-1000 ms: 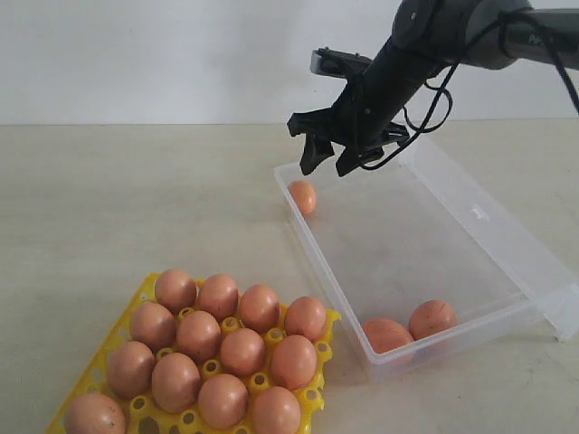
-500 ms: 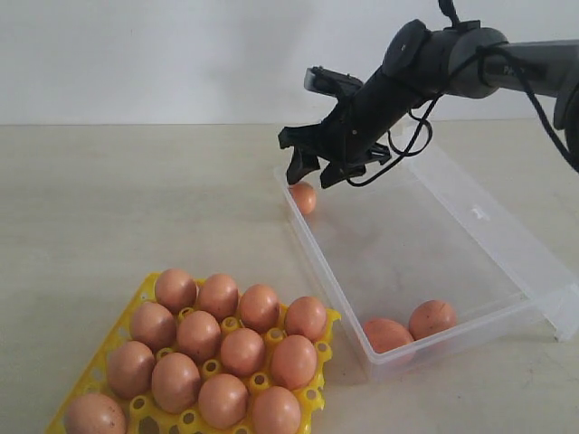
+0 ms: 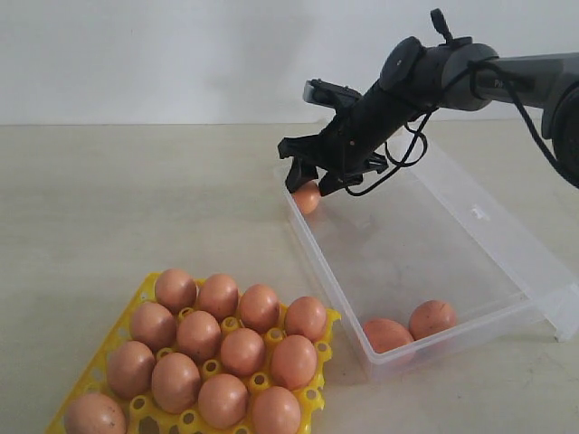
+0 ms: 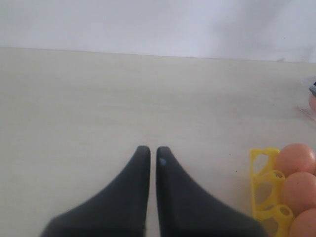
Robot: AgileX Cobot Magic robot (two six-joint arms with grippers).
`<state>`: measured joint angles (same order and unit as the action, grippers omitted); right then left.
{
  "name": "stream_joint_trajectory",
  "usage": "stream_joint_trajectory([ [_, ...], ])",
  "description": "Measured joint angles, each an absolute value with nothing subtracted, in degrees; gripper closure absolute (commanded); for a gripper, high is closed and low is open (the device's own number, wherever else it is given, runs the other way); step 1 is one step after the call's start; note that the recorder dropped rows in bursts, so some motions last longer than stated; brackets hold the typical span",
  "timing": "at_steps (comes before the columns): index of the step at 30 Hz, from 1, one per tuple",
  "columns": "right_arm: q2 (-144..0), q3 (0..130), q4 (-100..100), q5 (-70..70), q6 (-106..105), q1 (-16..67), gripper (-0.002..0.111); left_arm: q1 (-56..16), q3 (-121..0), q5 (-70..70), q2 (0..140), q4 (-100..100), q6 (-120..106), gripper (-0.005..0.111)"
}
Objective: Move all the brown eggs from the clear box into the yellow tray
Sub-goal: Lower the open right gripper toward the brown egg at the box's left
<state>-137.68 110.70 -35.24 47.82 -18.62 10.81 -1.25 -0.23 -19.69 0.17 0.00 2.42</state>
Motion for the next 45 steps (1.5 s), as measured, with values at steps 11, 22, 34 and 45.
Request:
stream_joint_trajectory([
  [11, -137.68, 110.70, -36.22, 49.84, -18.82, 10.81, 0.108, -1.25, -0.23, -19.69, 0.17, 0.00, 2.42, 0.103],
  [22, -137.68, 110.83, -36.31, 50.72, -20.58, 10.81, 0.108, -1.25, -0.23, -19.69, 0.17, 0.00, 2.42, 0.103],
  [34, -136.12, 110.83, -29.96, 54.54, -20.74, 10.71, 0.107, -1.25, -0.23, -19.69, 0.17, 0.00, 2.42, 0.103],
  [45, -136.05, 110.83, -29.37, 57.66, -20.86, 10.71, 0.057, -1.25, -0.23, -19.69, 0.17, 0.00, 2.42, 0.103],
])
